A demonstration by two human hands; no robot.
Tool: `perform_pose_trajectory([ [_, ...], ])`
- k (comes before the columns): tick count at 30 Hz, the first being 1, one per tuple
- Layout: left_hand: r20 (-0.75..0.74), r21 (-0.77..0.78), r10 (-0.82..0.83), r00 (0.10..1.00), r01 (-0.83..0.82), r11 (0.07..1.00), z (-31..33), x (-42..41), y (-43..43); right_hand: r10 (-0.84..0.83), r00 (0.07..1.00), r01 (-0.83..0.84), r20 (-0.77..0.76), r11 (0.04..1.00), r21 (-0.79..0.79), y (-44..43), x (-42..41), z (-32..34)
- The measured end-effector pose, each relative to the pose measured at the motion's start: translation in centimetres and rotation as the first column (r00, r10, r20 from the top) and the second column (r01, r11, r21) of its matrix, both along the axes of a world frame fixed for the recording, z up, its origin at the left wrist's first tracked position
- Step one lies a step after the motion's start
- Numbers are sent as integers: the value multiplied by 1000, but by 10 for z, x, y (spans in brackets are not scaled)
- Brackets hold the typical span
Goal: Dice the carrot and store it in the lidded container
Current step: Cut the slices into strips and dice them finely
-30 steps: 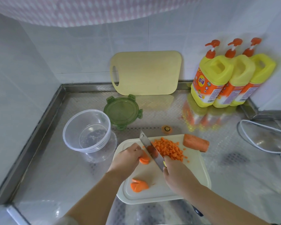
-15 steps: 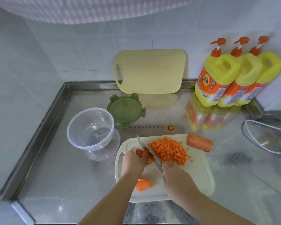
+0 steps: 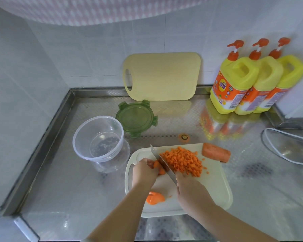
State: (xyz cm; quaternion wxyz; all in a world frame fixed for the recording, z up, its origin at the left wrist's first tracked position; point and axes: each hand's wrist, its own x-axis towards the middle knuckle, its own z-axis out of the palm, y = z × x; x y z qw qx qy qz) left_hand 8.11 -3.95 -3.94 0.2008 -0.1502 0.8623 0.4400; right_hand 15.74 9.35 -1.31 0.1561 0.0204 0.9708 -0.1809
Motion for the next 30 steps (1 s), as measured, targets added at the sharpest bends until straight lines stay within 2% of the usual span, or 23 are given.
perform_pose_trajectory([
  [4, -6, 5, -3, 1000, 3, 1000, 0, 0, -1, 22, 999, -22, 34, 1000, -13, -3, 2, 0],
  [9, -3, 5, -1, 1000, 1, 1000, 0, -2, 0, 54, 999, -54, 3, 999, 9, 1, -2, 0],
  [15, 59, 84, 59, 997, -64, 994, -1, -3, -3, 32, 999, -32, -9, 999, -12, 0, -2, 5],
  [21, 55, 68, 63, 996, -67, 995, -4, -3, -5, -3, 998, 2, -56, 999, -34, -2, -5, 8],
  [30, 56, 61, 81, 995, -85, 995, -3, -1, -2, 0, 1000, 0, -26, 1000, -2, -14, -2, 10],
])
